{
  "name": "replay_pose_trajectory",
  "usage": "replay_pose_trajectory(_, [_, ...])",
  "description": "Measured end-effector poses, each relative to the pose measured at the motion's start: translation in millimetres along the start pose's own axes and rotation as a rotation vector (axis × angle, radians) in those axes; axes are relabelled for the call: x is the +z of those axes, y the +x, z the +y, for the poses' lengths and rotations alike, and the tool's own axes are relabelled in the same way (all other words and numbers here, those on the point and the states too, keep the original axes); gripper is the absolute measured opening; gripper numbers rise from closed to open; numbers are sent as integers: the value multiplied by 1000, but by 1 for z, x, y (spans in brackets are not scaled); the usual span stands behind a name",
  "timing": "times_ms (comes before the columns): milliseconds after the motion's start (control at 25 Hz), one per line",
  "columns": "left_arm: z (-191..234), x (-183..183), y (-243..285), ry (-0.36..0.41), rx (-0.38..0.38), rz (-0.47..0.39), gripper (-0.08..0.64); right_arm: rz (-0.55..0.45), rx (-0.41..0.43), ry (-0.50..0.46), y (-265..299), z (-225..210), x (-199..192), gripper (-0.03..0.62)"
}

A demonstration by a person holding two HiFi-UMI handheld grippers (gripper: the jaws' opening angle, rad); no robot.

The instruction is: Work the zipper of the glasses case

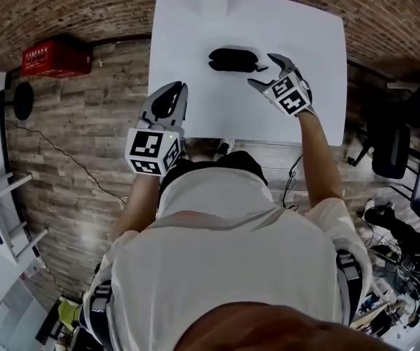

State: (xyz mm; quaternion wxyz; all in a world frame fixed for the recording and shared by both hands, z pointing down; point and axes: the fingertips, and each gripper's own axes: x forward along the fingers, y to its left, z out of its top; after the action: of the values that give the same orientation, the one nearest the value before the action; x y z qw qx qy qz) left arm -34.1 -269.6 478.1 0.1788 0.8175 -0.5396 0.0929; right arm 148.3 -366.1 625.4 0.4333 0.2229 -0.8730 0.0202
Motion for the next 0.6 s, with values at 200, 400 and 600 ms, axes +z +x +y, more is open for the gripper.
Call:
replay_pose_trajectory(200, [3, -12, 6, -14, 17, 27, 37, 118, 79, -107, 54, -3, -30, 463])
replay_pose_trajectory(400, [11, -26, 4, -33, 48, 54, 37, 174, 136, -192, 82, -9, -41, 472])
replay_pose_trajectory(600, [14, -35, 4, -48, 71, 73, 37, 278, 186, -333, 99, -16, -60, 476])
